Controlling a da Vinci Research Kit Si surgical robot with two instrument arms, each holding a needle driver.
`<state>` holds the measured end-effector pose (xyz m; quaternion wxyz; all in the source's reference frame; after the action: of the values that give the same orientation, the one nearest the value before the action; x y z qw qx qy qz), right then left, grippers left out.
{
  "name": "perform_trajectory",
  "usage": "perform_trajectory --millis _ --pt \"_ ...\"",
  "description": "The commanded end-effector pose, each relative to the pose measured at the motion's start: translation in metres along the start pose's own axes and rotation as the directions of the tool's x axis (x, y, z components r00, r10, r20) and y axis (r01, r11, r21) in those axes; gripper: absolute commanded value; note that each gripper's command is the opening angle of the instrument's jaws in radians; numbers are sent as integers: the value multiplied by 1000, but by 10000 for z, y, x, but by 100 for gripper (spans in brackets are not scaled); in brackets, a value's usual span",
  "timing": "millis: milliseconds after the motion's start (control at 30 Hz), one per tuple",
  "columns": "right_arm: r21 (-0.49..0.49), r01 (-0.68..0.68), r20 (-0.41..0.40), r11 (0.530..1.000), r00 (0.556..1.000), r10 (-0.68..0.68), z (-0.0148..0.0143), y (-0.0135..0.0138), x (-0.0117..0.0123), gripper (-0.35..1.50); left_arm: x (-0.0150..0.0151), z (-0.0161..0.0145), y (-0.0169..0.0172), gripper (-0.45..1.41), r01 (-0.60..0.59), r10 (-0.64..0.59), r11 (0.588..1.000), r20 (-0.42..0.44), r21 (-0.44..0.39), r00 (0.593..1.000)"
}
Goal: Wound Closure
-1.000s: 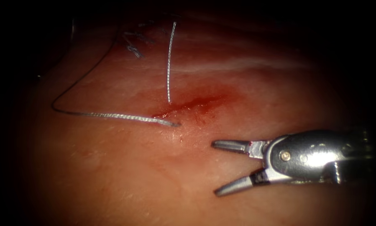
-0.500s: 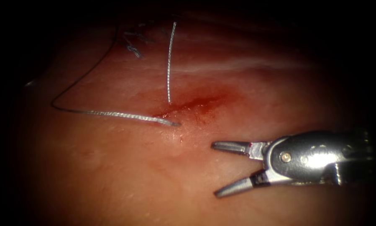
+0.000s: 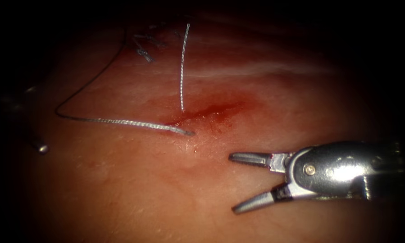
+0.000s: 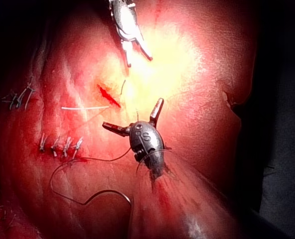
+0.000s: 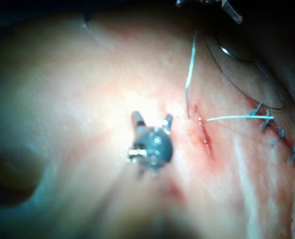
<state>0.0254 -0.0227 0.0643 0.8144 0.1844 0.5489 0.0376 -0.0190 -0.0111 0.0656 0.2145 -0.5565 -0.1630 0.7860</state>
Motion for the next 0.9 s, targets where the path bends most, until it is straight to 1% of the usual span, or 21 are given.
perform_trajectory --millis 33,100,133,200,400,533,600,700,733,867,900 --pt "0 -2 -2 1000 1000 2 8 -1 -1 118 -8 9 4 116 1 -1 1000 20 -1 1000" --pt "0 -4 -2 1000 1000 4 8 -1 1 116 -11 14 6 113 -2 1 1000 59 5 998" --pt "0 -5 -3 1000 1000 5 8 0 3 115 -14 21 6 111 -3 1 1000 105 25 995" --pt "0 -7 -3 1000 1000 7 7 0 6 111 -14 28 3 108 -4 -3 999 141 45 990" --pt "-5 -17 -4 1000 1000 17 3 3 16 108 -8 51 -6 106 -9 -20 990 207 140 978" --pt "-4 -17 -4 1000 1000 17 3 2 18 108 -12 59 -2 103 -34 -10 989 295 145 955" --pt "-3 -17 -4 1000 1000 17 2 2 18 108 -17 59 3 96 -45 -5 989 330 142 944" --pt "-3 -17 -5 1000 1000 17 2 2 19 108 -22 52 10 69 -74 19 989 381 130 924" --pt "-3 -18 -5 1000 1000 18 2 2 19 108 -23 47 11 64 -74 19 989 394 125 919" --pt "-5 -18 -4 1000 1000 18 2 1 21 108 -24 29 9 64 -81 19 987 406 137 914" --pt "-5 -18 -4 1000 1000 18 2 1 21 108 -24 25 9 68 -94 30 986 411 137 911"
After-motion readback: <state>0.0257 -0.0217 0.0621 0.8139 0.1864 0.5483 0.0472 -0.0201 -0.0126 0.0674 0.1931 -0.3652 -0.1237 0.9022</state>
